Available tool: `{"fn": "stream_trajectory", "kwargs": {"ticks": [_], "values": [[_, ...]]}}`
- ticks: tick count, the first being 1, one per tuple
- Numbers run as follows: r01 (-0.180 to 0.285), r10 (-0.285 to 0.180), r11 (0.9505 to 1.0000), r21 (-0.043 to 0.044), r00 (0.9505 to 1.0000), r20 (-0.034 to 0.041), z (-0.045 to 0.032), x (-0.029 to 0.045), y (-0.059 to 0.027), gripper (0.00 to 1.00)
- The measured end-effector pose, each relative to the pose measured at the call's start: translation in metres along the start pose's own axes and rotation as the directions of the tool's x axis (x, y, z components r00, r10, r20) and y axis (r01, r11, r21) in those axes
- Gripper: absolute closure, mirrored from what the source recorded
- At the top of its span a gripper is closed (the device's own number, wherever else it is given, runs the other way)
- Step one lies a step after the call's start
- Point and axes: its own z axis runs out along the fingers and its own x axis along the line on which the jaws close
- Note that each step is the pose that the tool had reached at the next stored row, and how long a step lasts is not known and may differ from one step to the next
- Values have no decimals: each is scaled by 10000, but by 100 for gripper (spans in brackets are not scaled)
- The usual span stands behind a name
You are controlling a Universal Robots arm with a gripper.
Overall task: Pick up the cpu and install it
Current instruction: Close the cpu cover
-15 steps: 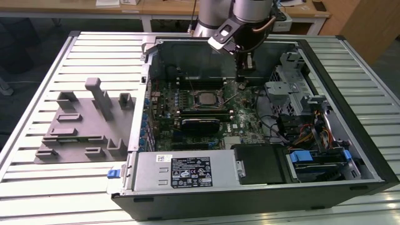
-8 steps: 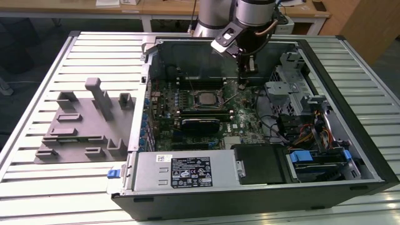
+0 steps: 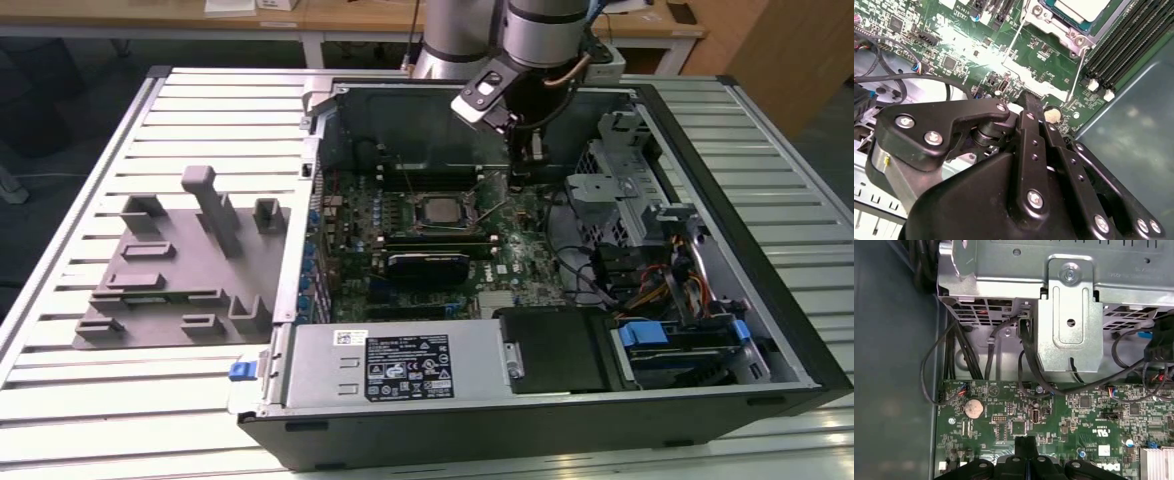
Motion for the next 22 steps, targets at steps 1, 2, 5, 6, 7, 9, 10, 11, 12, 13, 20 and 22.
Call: {"fn": "stream_trajectory", "kwargs": {"ticks": [1,2,5,6,7,9,10,11,12,13,20,22], "values": [[0,0,10000,0,10000,0,12,0,4,89],[0,0,10000,-1,10000,-2,26,1,8,89],[-1,1,10000,0,10000,1,55,2,9,89],[-1,1,10000,0,10000,5,56,2,9,89],[-1,1,10000,0,10000,6,55,2,9,89],[0,0,10000,0,10000,6,56,2,9,89],[0,0,10000,0,10000,6,56,2,10,89],[0,0,10000,0,10000,6,56,3,9,89],[0,0,10000,-1,10000,5,56,2,1,89],[-2,2,10000,-1,10000,6,55,2,-14,89],[-69,69,10000,-17,10000,9,44,8,-182,89],[-99,99,9999,-28,9999,12,40,11,-242,89]]}}
